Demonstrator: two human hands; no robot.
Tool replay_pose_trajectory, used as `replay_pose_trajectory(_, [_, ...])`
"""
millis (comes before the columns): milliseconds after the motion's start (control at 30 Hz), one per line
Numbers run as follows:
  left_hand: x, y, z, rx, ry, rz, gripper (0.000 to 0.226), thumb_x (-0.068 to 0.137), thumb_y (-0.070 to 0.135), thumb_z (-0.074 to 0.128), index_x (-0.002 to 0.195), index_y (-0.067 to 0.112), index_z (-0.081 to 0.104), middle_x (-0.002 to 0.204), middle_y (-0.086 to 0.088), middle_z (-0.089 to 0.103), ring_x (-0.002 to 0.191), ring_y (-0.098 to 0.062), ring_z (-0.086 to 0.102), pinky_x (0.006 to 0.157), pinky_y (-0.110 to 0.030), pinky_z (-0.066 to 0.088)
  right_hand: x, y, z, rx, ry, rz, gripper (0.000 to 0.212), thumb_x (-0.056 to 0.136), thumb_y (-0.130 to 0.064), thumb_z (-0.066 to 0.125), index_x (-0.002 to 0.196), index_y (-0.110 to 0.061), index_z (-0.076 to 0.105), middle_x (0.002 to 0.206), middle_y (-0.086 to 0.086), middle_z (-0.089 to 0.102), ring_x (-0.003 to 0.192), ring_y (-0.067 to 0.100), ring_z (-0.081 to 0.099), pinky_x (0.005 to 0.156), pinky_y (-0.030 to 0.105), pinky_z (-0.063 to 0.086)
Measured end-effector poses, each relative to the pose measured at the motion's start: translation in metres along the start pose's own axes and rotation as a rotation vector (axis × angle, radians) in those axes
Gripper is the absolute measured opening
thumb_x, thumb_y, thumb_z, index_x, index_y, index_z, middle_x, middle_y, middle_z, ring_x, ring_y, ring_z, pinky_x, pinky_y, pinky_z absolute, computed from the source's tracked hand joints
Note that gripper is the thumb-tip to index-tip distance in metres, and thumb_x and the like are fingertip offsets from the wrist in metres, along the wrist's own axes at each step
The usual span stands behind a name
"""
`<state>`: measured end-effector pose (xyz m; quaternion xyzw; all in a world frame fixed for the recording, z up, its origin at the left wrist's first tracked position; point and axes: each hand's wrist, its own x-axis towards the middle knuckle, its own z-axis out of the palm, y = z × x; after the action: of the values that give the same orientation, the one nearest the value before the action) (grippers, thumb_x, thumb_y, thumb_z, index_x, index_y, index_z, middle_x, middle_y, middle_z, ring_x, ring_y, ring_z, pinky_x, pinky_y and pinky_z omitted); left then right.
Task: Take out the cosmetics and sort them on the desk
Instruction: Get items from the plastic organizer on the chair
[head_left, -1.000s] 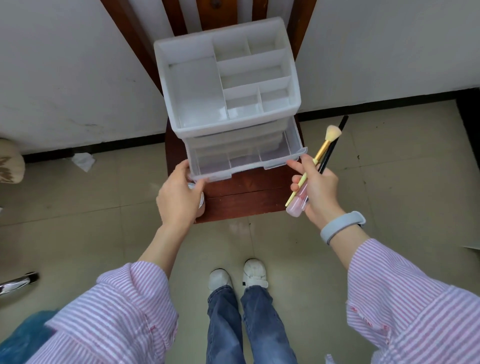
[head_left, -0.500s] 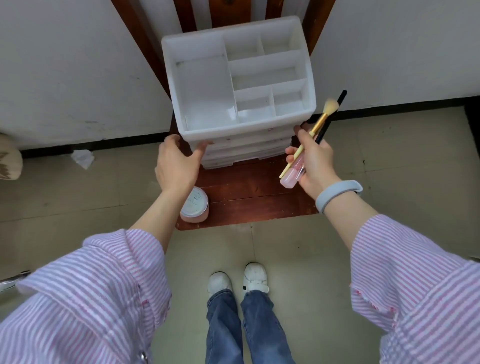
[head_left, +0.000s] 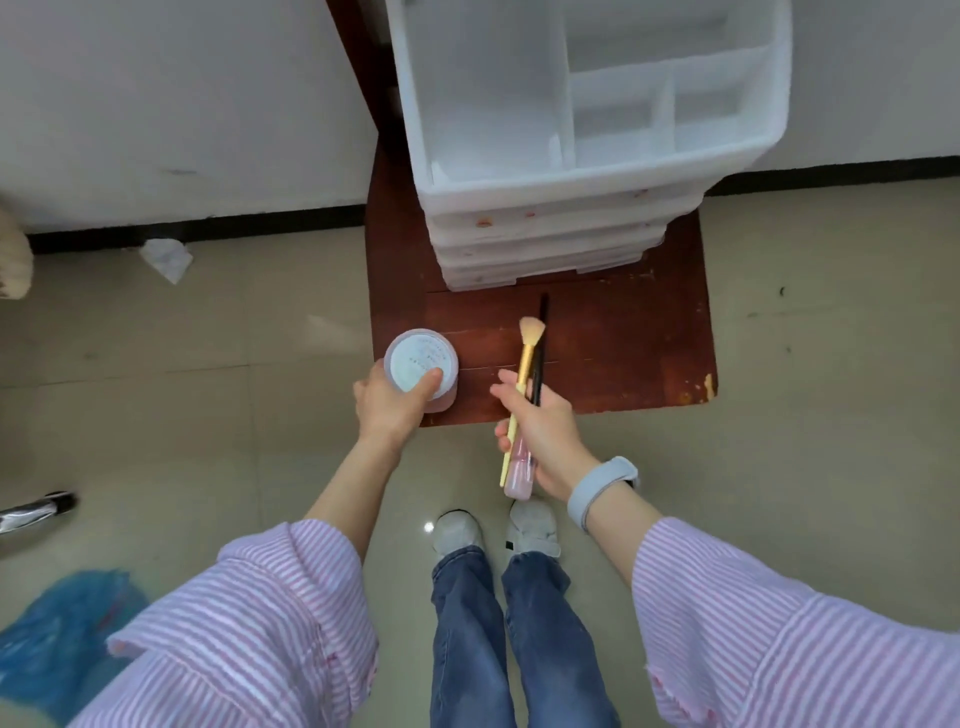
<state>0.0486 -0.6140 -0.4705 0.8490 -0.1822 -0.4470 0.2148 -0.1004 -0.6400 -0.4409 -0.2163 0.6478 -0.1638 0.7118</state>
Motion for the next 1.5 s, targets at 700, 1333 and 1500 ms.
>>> replay_pose_trajectory(700, [-0.154,-0.043,-0.086,-0.833,-0.016,-0.173,0.049,0.079,0.015,0.068,0.123,0.014,0.048,0.116,-0.007,0.061,0.094,-0.015,0.061,0.073,-0.026,0.048,-0.095,-0.021,0.014,-0.315,-0.109,-0.091,0.014,0.089,-0.018,0.058,0.095,-0.006,0.058,0.056,0.005,0.049,0.041,0.010,0.046,0.038,0.020,0.040])
replay_pose_trajectory(1333, [-0.659,-0.258,-0.206,-1.271,1.236,-0.086,0.039,0.062,0.025,0.070,0.099,0.023,0.056,0.097,0.000,0.063,0.088,-0.016,0.060,0.080,-0.034,0.048,-0.537,0.176,0.141,-1.193,-1.287,-0.499,0.024,0.093,-0.017,0.048,0.072,-0.009,0.043,0.048,0.003,0.046,0.030,0.007,0.040,0.033,0.015,0.030])
replay_pose_trajectory(1500, [-0.829,-0.387,-0.116,-1.429,1.543,-0.307,0.062,0.055,0.034,0.068,0.111,0.010,0.058,0.108,-0.013,0.065,0.092,-0.023,0.062,0.074,-0.034,0.049,-0.648,0.343,0.086,-1.410,-1.584,-0.374,0.016,0.095,-0.019,0.046,0.091,-0.006,0.053,0.057,0.004,0.047,0.037,0.007,0.045,0.036,0.019,0.036])
